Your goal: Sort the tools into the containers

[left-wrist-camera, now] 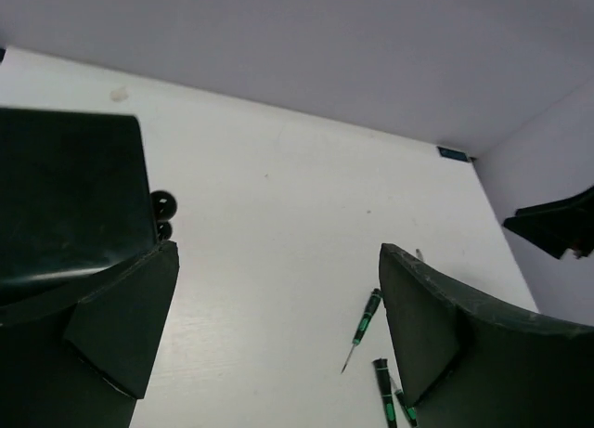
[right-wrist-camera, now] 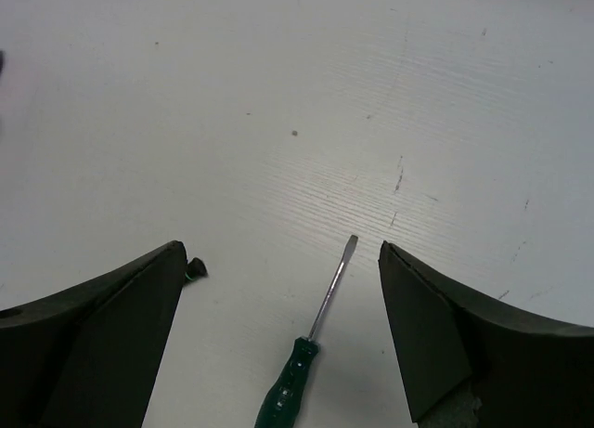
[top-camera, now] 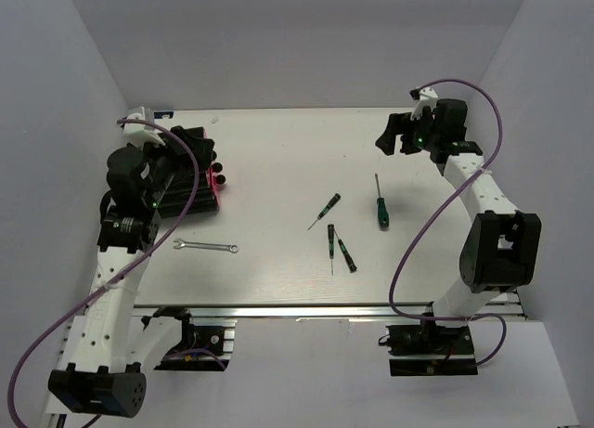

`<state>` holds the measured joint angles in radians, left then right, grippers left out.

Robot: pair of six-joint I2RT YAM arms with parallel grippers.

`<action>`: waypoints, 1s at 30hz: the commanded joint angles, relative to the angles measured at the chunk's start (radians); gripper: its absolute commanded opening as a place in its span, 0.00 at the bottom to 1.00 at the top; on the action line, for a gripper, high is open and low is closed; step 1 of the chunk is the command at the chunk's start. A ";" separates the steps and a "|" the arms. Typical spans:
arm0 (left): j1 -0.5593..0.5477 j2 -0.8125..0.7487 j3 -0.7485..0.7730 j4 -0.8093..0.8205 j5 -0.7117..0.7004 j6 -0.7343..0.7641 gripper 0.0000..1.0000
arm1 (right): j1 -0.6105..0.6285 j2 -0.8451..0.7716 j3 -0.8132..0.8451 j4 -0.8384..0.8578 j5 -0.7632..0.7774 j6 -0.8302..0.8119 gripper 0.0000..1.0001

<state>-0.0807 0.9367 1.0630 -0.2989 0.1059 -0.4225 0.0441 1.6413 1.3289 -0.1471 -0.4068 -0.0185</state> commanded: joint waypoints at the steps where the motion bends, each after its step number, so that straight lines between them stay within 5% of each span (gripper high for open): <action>1: -0.001 -0.032 0.023 0.003 0.120 0.028 0.98 | -0.001 -0.003 0.038 -0.054 -0.010 0.025 0.89; 4: 0.001 -0.033 0.017 0.004 0.141 0.018 0.98 | -0.001 -0.001 0.042 -0.062 -0.064 0.012 0.89; 15: -0.001 -0.018 0.017 -0.011 0.147 0.004 0.96 | 0.169 0.060 0.137 -0.163 -0.616 -0.639 0.89; 19: 0.001 -0.007 0.035 -0.037 0.141 0.001 0.72 | 0.365 0.156 0.265 -0.137 -0.592 -0.706 0.49; 20: 0.001 -0.003 0.044 -0.046 0.135 0.001 0.59 | 0.408 0.204 0.280 -0.041 -0.601 -0.666 0.39; 21: 0.001 -0.003 0.051 -0.069 0.129 0.001 0.53 | 0.425 0.231 0.305 0.024 -0.610 -0.609 0.38; 22: 0.002 -0.004 0.064 -0.078 0.123 0.001 0.50 | 0.441 0.261 0.322 0.087 -0.615 -0.490 0.42; 23: 0.001 -0.007 0.068 -0.083 0.114 0.001 0.50 | 0.465 0.325 0.341 0.200 -0.615 -0.429 0.63; 25: 0.002 -0.021 0.069 -0.094 0.104 -0.002 0.63 | 0.491 0.392 0.428 0.251 -0.590 -0.329 0.75; 27: 0.001 -0.027 0.068 -0.109 0.094 -0.007 0.76 | 0.530 0.480 0.486 0.285 -0.572 -0.314 0.77; 30: 0.001 -0.035 0.060 -0.124 0.095 -0.015 0.80 | 0.579 0.569 0.567 0.360 -0.511 -0.282 0.79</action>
<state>-0.0807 0.9272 1.0935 -0.3912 0.2165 -0.4316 0.5976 2.1723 1.8221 0.0582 -0.9546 -0.3866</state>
